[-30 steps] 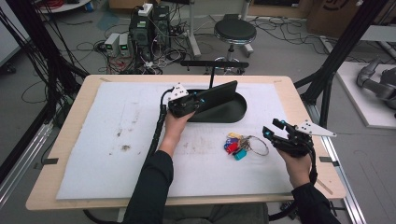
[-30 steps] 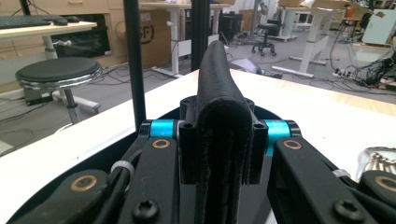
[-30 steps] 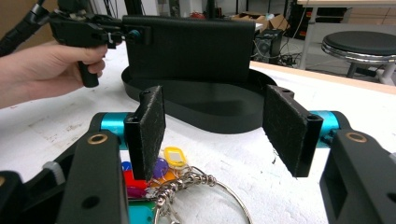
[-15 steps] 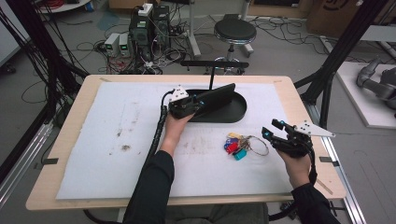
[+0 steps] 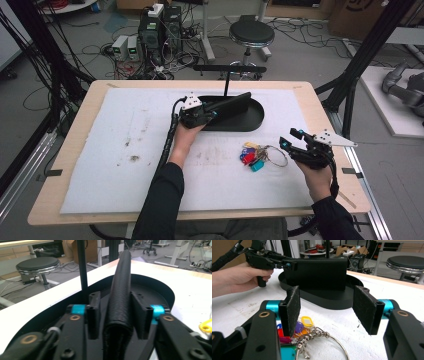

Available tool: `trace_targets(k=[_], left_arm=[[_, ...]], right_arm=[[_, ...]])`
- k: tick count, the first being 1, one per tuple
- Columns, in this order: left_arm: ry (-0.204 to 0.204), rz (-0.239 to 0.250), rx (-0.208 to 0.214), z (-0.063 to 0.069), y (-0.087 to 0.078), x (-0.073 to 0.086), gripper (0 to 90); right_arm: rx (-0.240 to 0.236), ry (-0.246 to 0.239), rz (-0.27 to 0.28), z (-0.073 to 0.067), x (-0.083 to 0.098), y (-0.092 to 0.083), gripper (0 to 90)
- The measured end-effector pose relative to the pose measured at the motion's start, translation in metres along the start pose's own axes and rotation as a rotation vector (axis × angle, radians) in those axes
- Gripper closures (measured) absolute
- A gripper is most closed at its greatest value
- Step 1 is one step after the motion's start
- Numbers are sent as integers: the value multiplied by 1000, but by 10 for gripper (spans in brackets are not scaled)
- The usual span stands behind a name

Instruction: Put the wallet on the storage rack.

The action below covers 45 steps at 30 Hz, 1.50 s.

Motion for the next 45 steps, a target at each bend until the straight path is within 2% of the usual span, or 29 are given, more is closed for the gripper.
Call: trace_targets(k=[5,9,15,19,22,25,28,37,40,45], left_arm=[[-16,-51,-30,0,-4,-2,332],[-19,-68,-33,3,-11,-7,240],[-13,-67,-37,10,-25,-18,240],[23,-82,-37,17,-39,-25,240],[26,-65,-38,19,-49,-29,243],[31,-68,-50,19,-61,-32,245],[29,-39,-59,20,-77,-35,246],[50,-6,-71,33,-130,-43,240],[39,10,-69,37,-147,-43,238],[6,9,-101,43,-176,-41,229]], right_arm=[[0,1,-1,0,0,0,406],[-1,1,-6,0,1,0,406],[4,2,-10,0,1,1,403],[7,1,-11,1,2,1,402],[8,-2,-14,1,2,1,402],[10,-5,-18,0,2,2,402],[14,-10,-15,0,2,1,402],[30,2,-17,4,4,-3,398],[34,2,-20,5,4,-4,396],[48,7,-22,7,5,-8,392]])
Point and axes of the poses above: each handheld gripper's, and its own axes: y roughly forward along the jaws, x roughly out of its underside, z roughly to its right, the point moved 5 cm from there along y, roughly forward along the jaws, and after that the axes turned 12 degrees about z, right-handed, at the moved point
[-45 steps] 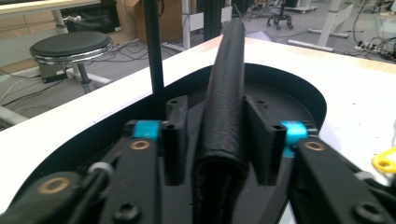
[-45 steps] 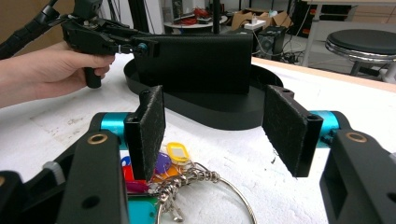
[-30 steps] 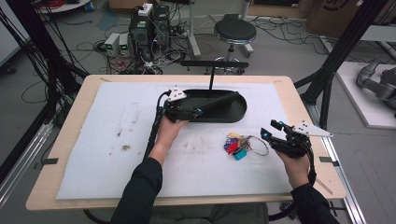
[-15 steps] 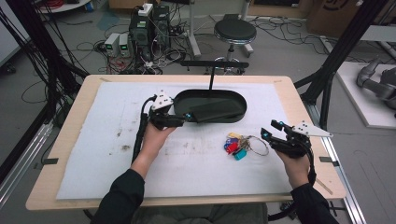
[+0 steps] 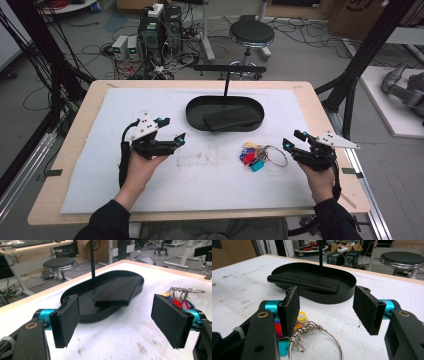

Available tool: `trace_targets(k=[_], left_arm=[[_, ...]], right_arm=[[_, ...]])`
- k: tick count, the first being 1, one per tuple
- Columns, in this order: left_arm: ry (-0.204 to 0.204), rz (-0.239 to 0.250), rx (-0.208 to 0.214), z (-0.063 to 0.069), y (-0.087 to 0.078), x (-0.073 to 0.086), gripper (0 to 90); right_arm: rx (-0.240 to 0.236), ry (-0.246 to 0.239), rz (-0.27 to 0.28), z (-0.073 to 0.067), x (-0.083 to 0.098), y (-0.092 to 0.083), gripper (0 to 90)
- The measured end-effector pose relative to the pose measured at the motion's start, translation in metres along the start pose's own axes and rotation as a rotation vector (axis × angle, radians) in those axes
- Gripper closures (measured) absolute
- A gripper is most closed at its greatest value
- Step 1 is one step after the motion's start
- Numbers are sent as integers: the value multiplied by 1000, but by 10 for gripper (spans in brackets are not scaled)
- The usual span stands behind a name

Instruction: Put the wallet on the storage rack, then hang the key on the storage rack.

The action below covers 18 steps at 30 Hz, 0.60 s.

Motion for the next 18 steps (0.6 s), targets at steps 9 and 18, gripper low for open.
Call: trace_targets(k=[9,18], left_arm=[[-16,-12,-83,-1,-41,17,262],[31,0,-133,-11,-52,28,266]], right_arm=[[24,5,7,7,1,-9,384],[79,26,-18,21,6,-21,330]])
Point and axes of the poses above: each handheld gripper's, and its own axes: y roughly forward along the jaws, x roughly out of its underside, z roughly to its right, the point moved 5 cm from there along y, roughly forward along the jaws, and after that the axes turned 12 degrees about z, right-handed, at the moved point
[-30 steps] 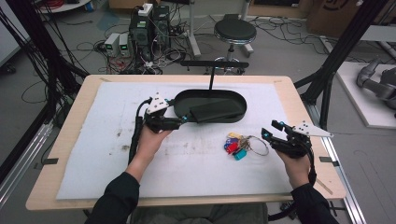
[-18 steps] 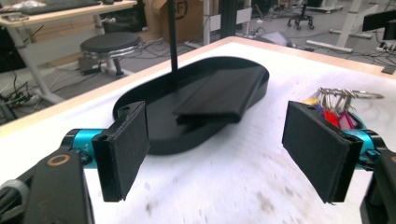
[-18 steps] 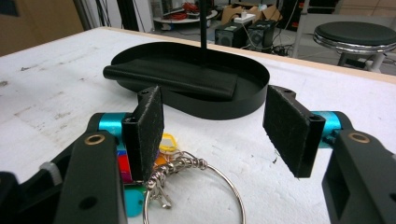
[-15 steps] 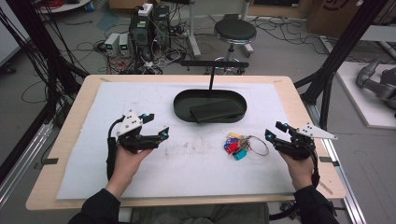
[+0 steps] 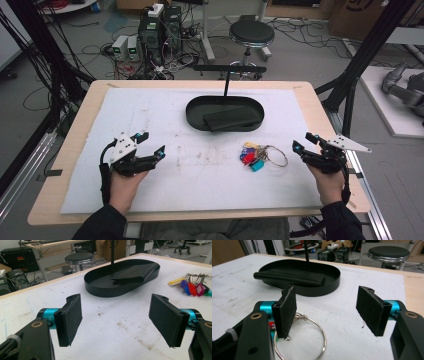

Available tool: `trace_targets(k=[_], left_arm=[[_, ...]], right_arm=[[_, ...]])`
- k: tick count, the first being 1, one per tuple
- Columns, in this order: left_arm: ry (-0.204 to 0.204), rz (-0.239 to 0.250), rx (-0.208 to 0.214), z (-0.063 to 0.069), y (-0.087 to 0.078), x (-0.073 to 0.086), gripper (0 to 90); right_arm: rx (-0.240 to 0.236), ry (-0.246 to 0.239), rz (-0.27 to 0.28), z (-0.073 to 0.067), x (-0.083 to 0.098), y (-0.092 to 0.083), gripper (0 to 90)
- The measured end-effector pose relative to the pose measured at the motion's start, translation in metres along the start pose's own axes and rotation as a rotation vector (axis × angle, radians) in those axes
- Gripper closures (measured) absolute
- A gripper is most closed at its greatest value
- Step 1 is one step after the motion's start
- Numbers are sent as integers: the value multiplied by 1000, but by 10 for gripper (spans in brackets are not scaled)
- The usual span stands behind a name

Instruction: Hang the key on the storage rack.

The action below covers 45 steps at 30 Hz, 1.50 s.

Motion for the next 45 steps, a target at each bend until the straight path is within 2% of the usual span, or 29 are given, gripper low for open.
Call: trace_targets(k=[8,12,18,20,27,30,34,37,45], left_arm=[[88,42,-4,4,3,4,266],[71,50,14,7,4,4,266],[78,21,29,9,6,9,266],[66,21,35,9,7,10,266],[74,8,37,8,9,11,266],[75,6,37,9,11,12,266],[81,-3,48,12,15,12,266],[84,-3,56,15,16,13,266],[88,-3,45,15,10,14,266]], right_arm=[[35,14,-62,8,9,-3,318],[38,19,-108,11,17,1,392],[45,60,-199,13,29,7,467],[35,69,-215,12,30,8,478],[11,80,-243,9,34,7,516],[15,80,-263,10,37,7,525],[16,63,-282,12,43,14,563],[4,33,-290,11,44,23,609],[-72,-69,-361,2,49,54,667]])
Point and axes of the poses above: each handheld gripper's, and its own axes: y roughly forward along the jaws, x roughly out of its underside, z roughly to its right, the point moved 5 cm from there along y, roughly forward along the jaws, and after that the axes turned 12 degrees about z, right-handed, at the moved point
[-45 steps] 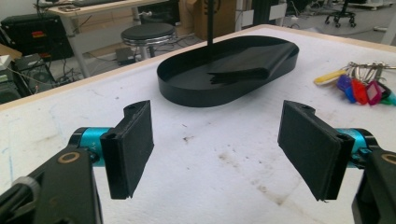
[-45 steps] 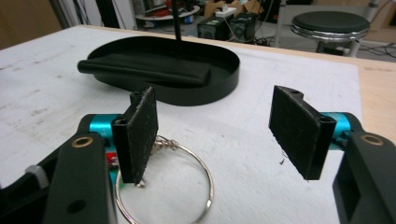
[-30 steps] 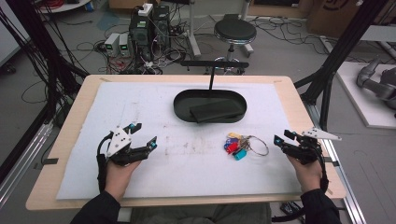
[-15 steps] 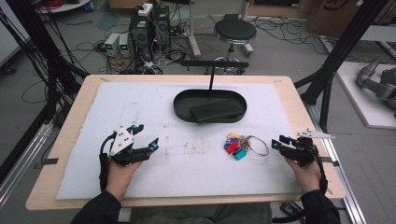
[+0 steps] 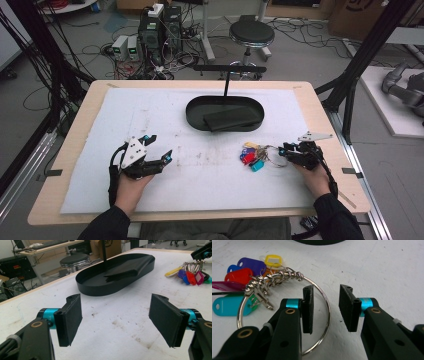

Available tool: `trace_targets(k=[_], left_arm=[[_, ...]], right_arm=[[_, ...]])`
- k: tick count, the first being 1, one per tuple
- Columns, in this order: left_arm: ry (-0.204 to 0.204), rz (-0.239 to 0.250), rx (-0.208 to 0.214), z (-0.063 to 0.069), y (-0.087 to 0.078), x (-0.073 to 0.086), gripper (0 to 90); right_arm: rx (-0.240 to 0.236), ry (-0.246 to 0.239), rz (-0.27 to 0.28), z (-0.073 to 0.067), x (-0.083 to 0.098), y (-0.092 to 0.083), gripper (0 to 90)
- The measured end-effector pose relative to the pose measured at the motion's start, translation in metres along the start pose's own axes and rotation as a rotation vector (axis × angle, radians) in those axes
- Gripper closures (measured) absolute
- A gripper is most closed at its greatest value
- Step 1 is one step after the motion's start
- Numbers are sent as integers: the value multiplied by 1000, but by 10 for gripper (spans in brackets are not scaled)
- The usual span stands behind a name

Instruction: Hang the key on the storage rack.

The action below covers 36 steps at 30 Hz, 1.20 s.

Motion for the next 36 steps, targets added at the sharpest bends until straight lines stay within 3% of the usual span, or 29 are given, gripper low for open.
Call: trace_targets(k=[5,8,10,12,15,18,25,28,32,36], left_arm=[[1,0,2,0,-2,0,266],[-1,-3,0,0,-3,1,266],[-1,-5,0,0,-3,1,266],[1,-5,-3,0,-4,1,266],[4,-2,-5,-1,-6,1,267],[-1,1,-7,-2,-7,1,267],[3,-3,-4,-2,-6,2,268],[3,-6,-1,-1,-5,3,268],[4,-6,1,0,-4,3,268],[8,-11,2,0,-4,3,268]], right_arm=[[-42,-9,-18,-1,-2,8,692],[-46,-21,-67,-1,3,13,717],[-32,-37,-70,-1,3,13,765],[-28,-44,-75,0,2,12,867],[-26,-60,-80,1,2,11,878],[18,-68,-80,4,1,8,881],[88,-84,-5,11,-8,-4,880],[101,-91,29,10,-12,-7,880],[103,-103,33,9,-12,-6,880],[105,-134,99,2,-20,-11,881]])
Point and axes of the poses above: each handheld gripper's, and its own axes: y roughly forward along the jaws, x roughly out of its underside, z roughly to its right, the point moved 5 cm from there along y, roughly forward along the jaws, and after that the axes turned 12 degrees about z, right-handed, at the moved point
